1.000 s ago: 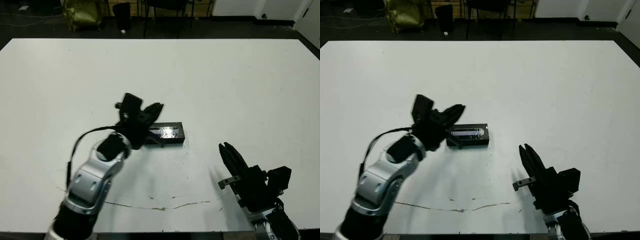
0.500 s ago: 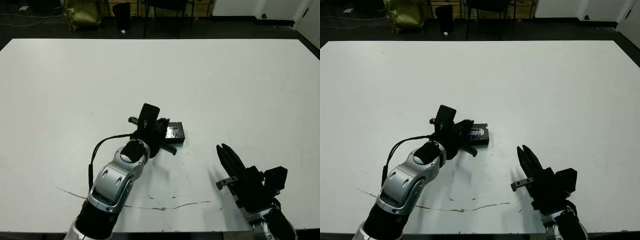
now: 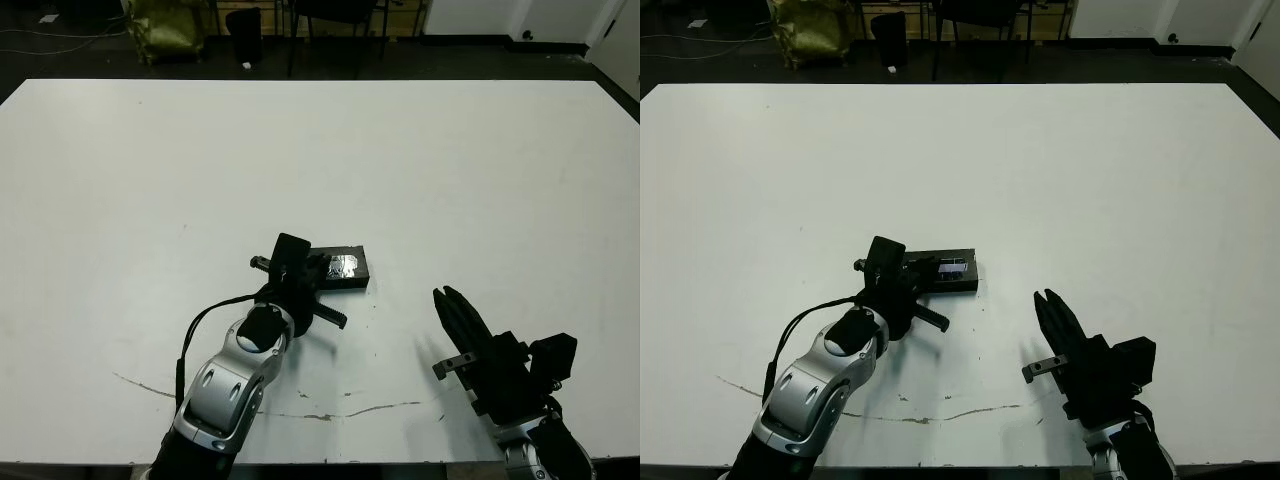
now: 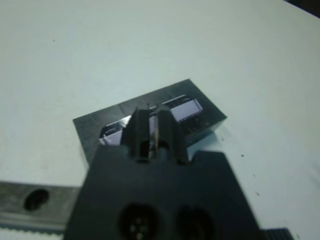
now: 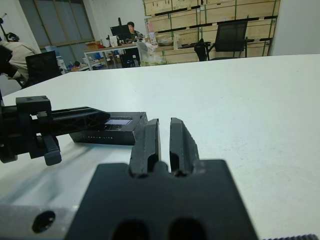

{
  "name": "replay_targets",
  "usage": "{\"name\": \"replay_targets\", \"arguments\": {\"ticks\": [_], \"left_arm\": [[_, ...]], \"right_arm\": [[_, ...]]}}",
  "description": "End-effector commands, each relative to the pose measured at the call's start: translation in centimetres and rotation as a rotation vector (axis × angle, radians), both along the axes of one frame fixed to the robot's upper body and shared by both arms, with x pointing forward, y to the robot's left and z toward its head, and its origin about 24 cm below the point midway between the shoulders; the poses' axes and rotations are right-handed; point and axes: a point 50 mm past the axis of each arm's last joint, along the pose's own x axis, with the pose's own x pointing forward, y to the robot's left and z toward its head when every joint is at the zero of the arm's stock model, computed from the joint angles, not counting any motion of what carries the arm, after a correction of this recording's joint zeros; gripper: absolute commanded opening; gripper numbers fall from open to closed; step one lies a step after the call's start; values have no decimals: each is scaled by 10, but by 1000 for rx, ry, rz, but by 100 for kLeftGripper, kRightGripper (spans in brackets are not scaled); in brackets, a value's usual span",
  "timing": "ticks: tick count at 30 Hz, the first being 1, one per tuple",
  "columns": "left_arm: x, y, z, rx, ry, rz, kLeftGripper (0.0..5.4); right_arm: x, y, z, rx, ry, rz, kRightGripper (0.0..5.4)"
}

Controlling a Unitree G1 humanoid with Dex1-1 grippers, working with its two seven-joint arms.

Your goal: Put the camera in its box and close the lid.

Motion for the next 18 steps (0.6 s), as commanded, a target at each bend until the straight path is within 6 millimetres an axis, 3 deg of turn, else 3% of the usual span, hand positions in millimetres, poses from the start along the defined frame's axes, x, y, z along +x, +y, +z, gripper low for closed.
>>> {"name": "replay_targets", "arguments": {"ticks": [1,8,14,18], "left_arm": [[-12,20,-37,98,174,43,3],[-5,22,-9,-39,42,45,3],[-4,41,46,-105,-359,21,3],[-13,62,70,-141,-549,60,3]], "right_arm": [[-3,-3,-8,-8,33,-2,0],[-4,-2,-6,-11,42,-11,0],[-4,-3,-5,-9,33,-26,0],[0,-5,1,-21,7,-46,0]]}}
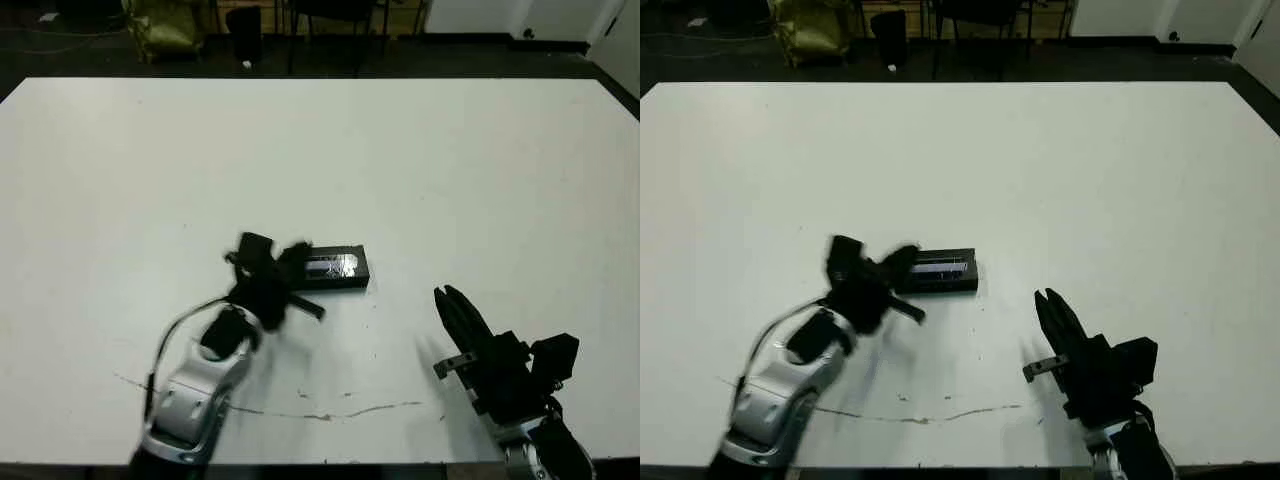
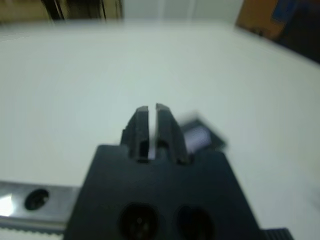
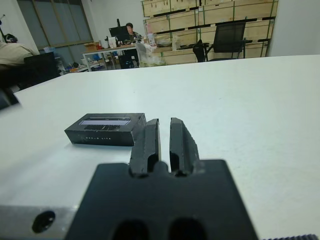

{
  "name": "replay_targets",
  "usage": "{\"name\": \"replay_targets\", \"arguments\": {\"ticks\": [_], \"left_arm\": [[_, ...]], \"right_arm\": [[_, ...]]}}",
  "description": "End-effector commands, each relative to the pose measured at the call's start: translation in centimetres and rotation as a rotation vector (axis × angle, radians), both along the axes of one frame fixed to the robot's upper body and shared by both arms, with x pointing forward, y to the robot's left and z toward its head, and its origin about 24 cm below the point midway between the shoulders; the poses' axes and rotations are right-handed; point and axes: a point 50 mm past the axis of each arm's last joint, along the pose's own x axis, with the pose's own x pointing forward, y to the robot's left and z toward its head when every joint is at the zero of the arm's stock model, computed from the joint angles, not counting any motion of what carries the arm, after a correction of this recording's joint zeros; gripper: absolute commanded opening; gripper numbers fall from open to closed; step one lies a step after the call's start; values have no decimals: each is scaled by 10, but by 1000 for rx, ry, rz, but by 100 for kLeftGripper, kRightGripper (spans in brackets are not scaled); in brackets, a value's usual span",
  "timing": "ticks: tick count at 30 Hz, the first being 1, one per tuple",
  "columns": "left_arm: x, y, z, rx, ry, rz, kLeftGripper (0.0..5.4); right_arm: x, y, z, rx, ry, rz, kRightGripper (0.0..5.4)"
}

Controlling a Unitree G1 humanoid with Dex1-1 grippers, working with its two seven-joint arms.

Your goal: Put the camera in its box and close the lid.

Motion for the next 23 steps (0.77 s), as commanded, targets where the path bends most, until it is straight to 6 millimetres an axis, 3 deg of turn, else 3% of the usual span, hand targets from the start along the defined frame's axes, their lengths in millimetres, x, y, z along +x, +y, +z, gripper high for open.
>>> {"name": "replay_targets", "arguments": {"ticks": [1,8,11,15,19,23], "left_arm": [[-9,23,10,9,-101,58,3],[-15,67,17,-22,-223,269,3],[-15,81,4,-17,-182,335,3],[-22,89,-27,-52,-121,372,3],[-35,91,-53,-77,-57,402,3],[-41,89,-64,-107,-33,417,3]], "right_arm": [[2,-5,2,-35,11,-40,0],[25,-12,27,-65,-72,-88,0],[37,-12,28,-61,-117,-101,0],[44,-9,25,-94,-142,-106,0],[44,-7,20,-92,-118,-121,0],[42,-7,17,-94,-105,-122,0]]}}
